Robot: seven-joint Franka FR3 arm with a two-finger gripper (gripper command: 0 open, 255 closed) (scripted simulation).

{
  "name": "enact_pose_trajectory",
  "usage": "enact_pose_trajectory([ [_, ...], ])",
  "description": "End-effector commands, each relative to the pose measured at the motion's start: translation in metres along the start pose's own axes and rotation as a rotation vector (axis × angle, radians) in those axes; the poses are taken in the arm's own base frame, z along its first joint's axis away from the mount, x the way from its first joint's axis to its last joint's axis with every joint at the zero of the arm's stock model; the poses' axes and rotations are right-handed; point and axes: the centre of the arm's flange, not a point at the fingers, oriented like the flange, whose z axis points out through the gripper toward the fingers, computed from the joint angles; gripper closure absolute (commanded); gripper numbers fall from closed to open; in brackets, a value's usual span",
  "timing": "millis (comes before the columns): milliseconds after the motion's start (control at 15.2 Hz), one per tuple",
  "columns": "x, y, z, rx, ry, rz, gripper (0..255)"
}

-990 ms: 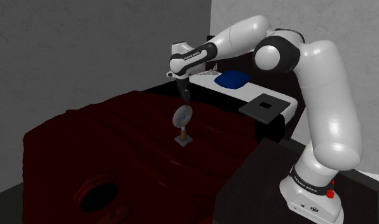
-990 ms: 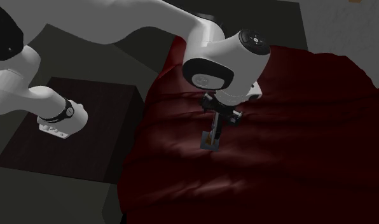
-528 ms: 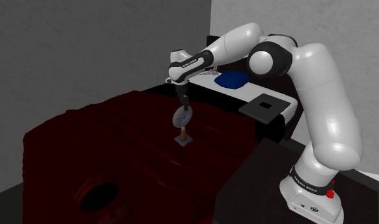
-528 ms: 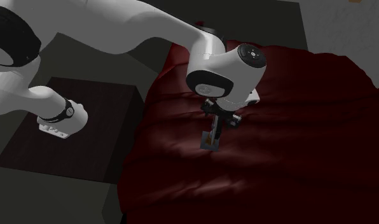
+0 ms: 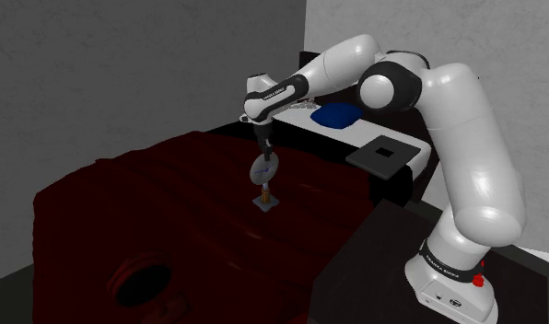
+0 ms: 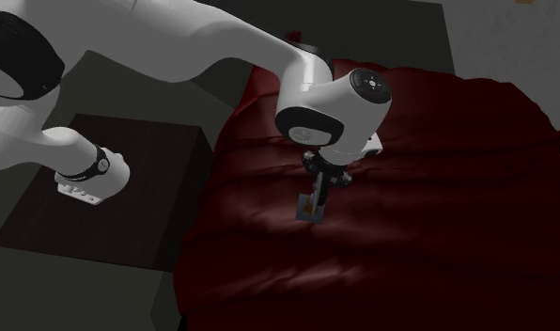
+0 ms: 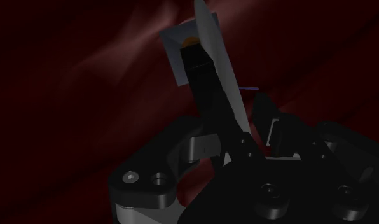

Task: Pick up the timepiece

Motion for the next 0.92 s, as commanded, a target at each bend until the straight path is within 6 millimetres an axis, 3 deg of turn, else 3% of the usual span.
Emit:
enact_pose_trajectory([
  [0, 0.000, 0.000, 0.001, 0.001, -0.001, 0.000, 255],
  [198, -0.001, -0.001, 0.001, 0.001, -0.001, 0.000, 255],
  [858, -0.004, -0.004, -0.052, 0.001, -0.001, 0.000, 255],
])
